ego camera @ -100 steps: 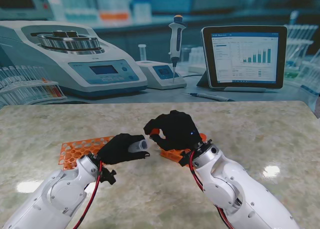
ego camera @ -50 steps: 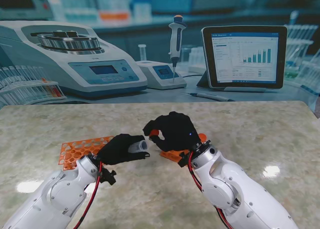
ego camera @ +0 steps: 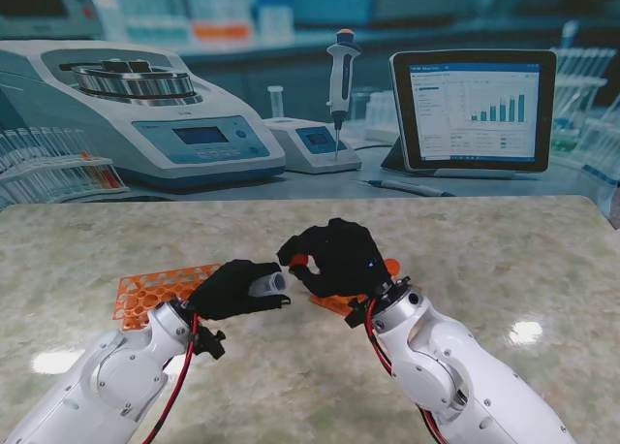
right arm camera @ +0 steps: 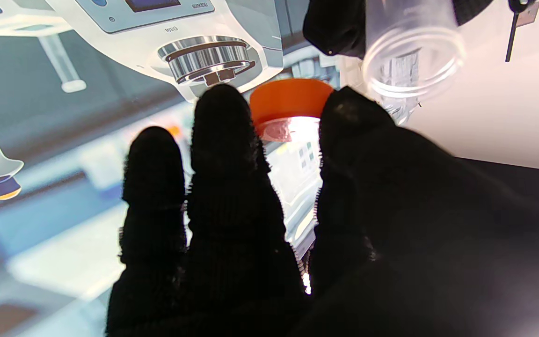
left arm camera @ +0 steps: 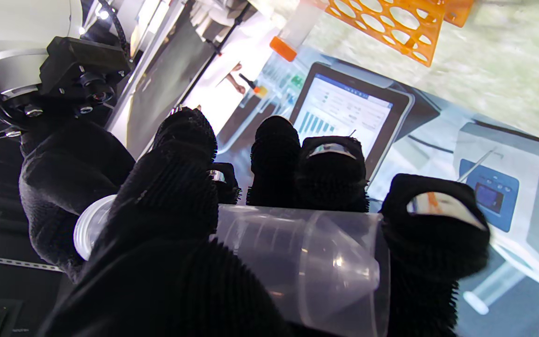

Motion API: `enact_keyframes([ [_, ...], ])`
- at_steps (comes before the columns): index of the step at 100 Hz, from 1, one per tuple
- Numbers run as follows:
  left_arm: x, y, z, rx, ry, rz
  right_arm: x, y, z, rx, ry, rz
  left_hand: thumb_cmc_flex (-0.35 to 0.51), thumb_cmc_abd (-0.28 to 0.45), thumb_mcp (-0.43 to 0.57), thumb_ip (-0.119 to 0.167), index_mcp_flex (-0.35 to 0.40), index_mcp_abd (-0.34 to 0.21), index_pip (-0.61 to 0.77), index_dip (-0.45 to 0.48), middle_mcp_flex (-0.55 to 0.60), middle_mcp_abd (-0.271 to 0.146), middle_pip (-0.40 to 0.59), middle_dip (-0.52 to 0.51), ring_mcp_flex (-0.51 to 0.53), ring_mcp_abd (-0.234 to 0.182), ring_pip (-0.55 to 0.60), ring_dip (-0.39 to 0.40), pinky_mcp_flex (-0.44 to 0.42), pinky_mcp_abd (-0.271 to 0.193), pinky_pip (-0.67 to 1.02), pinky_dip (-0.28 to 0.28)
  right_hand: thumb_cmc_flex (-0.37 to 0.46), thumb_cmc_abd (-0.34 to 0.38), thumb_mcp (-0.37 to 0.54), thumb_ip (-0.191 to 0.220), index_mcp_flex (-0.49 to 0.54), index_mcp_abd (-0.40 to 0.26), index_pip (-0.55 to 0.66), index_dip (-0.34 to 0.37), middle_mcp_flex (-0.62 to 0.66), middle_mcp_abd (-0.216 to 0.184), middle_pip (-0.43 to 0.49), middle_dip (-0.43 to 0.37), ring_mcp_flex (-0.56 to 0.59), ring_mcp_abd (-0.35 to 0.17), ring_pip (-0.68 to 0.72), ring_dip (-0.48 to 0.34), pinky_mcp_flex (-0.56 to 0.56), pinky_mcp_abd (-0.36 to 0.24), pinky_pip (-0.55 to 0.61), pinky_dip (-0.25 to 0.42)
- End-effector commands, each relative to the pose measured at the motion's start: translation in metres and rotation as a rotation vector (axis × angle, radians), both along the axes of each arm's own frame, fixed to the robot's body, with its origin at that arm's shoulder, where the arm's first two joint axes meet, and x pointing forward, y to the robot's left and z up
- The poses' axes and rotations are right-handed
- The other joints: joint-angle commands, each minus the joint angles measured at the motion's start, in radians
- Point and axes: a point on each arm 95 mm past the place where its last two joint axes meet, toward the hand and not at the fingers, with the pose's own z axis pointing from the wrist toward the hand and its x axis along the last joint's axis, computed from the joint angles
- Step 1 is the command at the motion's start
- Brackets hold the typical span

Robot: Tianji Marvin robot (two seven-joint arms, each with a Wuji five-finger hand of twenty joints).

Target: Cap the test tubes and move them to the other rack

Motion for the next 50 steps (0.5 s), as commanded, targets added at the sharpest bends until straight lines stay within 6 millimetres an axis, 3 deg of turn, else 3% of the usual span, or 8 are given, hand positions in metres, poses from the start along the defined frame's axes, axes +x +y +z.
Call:
enact_keyframes([
  [1,-0.001,-0.001,0.001,0.001,0.000,-0.004,-0.006,0.003,0.000,0.013,-0.002,0.011,0.006,0.052,0.002,-0.013,0.009,-0.053,0.070,0.046,0.000,-0.037,-0.009,-0.002,0.010,-0.020,-0.011,-0.008,0.018,-0.031,0.078,-0.022,0.174,0.030,0.194,0.060,0.045,0.004,0.015,0.021,0.113,-0.186,0.107,0.022,0.026,-0.043,0.017,-0.012,0.006,-0.012,0.022,0.005],
  [50,-0.001,-0.001,0.001,-0.001,0.000,-0.004,-0.020,0.008,-0.002,0.038,-0.015,0.034,0.006,0.052,0.001,-0.012,0.007,-0.054,0.069,0.046,-0.001,-0.037,-0.010,-0.002,0.010,-0.020,-0.011,-0.008,0.017,-0.032,0.078,-0.022,0.173,0.031,0.194,0.061,0.046,0.004,0.015,0.021,0.112,-0.188,0.107,0.022,0.027,-0.045,0.017,-0.012,0.007,-0.012,0.023,0.005],
])
